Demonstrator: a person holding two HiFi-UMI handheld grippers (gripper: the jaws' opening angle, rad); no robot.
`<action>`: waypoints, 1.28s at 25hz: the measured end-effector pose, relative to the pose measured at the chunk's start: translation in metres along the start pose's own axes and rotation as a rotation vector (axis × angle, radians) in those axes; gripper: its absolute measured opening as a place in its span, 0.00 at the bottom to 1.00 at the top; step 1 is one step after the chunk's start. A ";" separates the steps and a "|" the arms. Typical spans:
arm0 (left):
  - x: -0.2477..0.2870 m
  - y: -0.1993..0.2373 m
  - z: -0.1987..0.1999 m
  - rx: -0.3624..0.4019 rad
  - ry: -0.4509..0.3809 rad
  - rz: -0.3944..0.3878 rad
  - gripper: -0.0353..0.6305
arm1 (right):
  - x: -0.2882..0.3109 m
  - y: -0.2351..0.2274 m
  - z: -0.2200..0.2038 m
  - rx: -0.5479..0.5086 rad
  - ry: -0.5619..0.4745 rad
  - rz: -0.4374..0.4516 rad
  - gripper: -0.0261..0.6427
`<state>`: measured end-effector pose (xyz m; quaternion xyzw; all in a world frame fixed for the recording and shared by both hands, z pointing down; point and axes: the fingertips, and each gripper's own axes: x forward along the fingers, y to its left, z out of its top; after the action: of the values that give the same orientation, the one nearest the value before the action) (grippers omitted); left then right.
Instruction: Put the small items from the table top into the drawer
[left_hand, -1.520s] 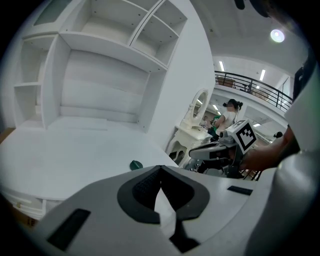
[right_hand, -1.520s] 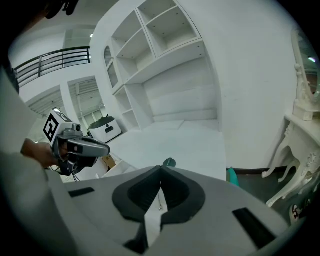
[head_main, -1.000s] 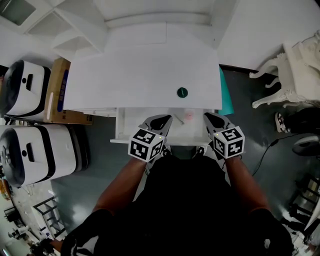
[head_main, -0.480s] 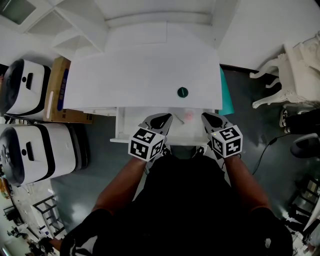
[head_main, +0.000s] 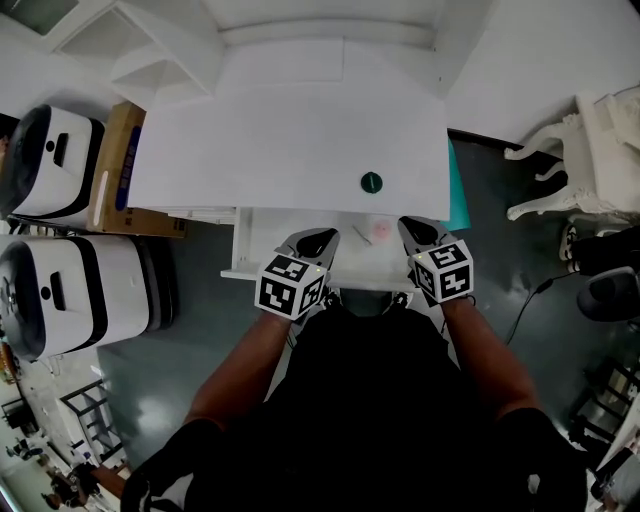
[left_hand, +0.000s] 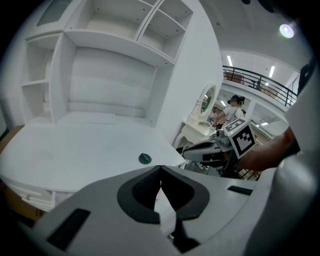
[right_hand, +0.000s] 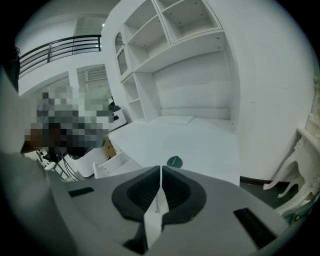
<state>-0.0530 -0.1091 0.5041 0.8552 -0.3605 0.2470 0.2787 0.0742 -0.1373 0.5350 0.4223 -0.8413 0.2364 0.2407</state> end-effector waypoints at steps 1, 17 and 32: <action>-0.001 0.001 -0.001 -0.005 0.000 0.005 0.07 | 0.006 -0.001 0.001 -0.010 -0.002 -0.004 0.08; -0.024 0.036 -0.022 -0.089 -0.002 0.082 0.07 | 0.119 -0.022 -0.007 -0.061 0.166 -0.059 0.16; -0.038 0.049 -0.036 -0.129 0.001 0.108 0.07 | 0.154 -0.031 -0.026 -0.065 0.269 -0.106 0.15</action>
<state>-0.1216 -0.0958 0.5213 0.8147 -0.4212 0.2385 0.3194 0.0237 -0.2306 0.6542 0.4225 -0.7852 0.2505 0.3770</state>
